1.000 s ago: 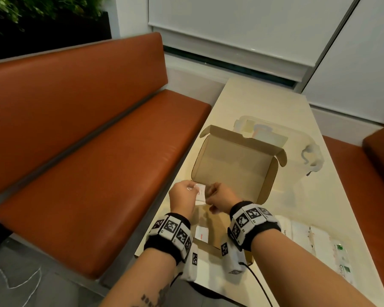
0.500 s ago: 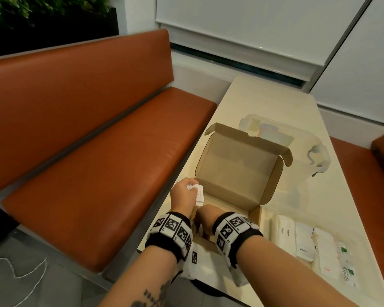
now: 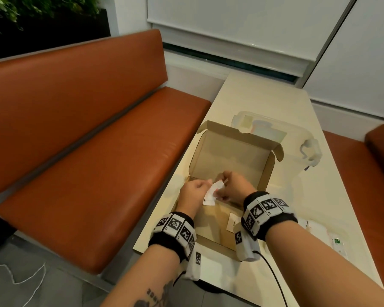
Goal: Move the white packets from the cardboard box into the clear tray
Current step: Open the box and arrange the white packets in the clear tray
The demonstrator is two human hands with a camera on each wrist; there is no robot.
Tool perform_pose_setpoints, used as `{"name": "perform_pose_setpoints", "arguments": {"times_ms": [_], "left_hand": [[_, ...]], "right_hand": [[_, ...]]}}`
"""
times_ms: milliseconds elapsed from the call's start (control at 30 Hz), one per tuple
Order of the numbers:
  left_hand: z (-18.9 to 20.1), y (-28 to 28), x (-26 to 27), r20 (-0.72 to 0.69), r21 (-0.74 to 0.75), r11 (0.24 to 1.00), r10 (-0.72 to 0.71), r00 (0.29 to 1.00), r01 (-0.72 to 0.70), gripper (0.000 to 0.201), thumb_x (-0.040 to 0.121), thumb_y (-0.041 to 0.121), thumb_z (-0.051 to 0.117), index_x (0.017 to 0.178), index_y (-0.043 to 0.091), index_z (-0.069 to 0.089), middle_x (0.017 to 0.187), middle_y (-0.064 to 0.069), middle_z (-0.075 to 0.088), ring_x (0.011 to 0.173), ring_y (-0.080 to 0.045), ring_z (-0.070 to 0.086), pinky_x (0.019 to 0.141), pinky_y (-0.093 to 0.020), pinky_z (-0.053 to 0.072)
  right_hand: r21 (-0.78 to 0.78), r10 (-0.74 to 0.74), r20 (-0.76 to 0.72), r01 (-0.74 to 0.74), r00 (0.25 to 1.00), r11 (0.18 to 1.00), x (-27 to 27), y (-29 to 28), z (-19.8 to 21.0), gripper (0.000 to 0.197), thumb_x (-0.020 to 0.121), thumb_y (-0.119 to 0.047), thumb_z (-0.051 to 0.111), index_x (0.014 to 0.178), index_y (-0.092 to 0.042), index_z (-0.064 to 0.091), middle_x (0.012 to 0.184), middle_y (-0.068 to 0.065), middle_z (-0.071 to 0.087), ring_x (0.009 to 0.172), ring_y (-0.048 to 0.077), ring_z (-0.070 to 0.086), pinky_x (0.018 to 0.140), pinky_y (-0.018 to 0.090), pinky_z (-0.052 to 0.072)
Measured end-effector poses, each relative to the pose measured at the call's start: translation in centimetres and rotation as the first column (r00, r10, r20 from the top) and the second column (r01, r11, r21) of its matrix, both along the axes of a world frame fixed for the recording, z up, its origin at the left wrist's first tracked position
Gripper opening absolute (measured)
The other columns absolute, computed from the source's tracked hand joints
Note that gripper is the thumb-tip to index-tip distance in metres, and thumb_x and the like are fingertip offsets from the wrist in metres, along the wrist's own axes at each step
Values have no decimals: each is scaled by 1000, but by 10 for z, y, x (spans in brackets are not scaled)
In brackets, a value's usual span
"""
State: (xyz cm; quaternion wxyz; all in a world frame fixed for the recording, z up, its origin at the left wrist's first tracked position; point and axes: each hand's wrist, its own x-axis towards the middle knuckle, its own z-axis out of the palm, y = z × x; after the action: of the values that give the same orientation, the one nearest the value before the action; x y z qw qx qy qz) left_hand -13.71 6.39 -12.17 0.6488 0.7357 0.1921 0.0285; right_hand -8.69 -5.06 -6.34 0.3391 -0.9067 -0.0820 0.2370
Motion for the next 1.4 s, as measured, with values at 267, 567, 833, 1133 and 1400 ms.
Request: {"name": "perform_pose_setpoints", "arguments": {"times_ms": [267, 567, 833, 1133, 1400], "left_hand": [[-8, -6, 0, -47, 96, 995, 3, 999, 2, 16, 89, 10, 57, 88, 21, 70, 95, 0, 68, 92, -16, 64, 80, -35, 57], [-15, -3, -4, -57, 93, 995, -25, 998, 30, 24, 90, 4, 52, 87, 24, 64, 98, 0, 65, 79, -5, 61, 54, -14, 43], [-18, -6, -5, -88, 121, 991, -40, 995, 51, 26, 92, 2, 49, 86, 20, 65, 107, -5, 66, 85, -11, 61, 52, -12, 41], [-13, -11, -8, -98, 161, 987, 15, 995, 1, 37, 93, -3, 39, 86, 14, 70, 111, -8, 64, 91, -16, 53, 69, -18, 39], [12, -52, -3, -57, 105, 982, -151, 987, 157, 34, 92, -1, 44, 85, 13, 74, 92, -7, 67, 71, -14, 58, 60, -18, 49]], "right_hand": [[-529, 253, -18, -223, 967, 819, -6, -19, -16, 50, 81, -9, 69, 128, -10, 52, 124, 8, 60, 110, 23, 59, 94, 30, 48], [-648, 258, -104, -262, 961, 715, -18, -17, -34, 50, 88, -14, 61, 130, -5, 37, 130, 16, 52, 119, 31, 53, 93, 36, 45], [-695, 354, -149, -352, 923, 627, -17, -18, -30, 53, 80, -27, 73, 127, -8, 55, 130, 10, 54, 117, 27, 55, 99, 32, 46], [-338, 121, -28, -123, 992, 933, -6, -40, -11, 7, 86, -6, 63, 88, -13, 65, 74, 2, 62, 60, 12, 59, 56, 18, 50], [41, -52, -80, 55, 995, 998, -8, -93, 4, 14, 86, 1, 62, 100, 0, 67, 99, 18, 65, 64, 15, 60, 57, 17, 55]]}}
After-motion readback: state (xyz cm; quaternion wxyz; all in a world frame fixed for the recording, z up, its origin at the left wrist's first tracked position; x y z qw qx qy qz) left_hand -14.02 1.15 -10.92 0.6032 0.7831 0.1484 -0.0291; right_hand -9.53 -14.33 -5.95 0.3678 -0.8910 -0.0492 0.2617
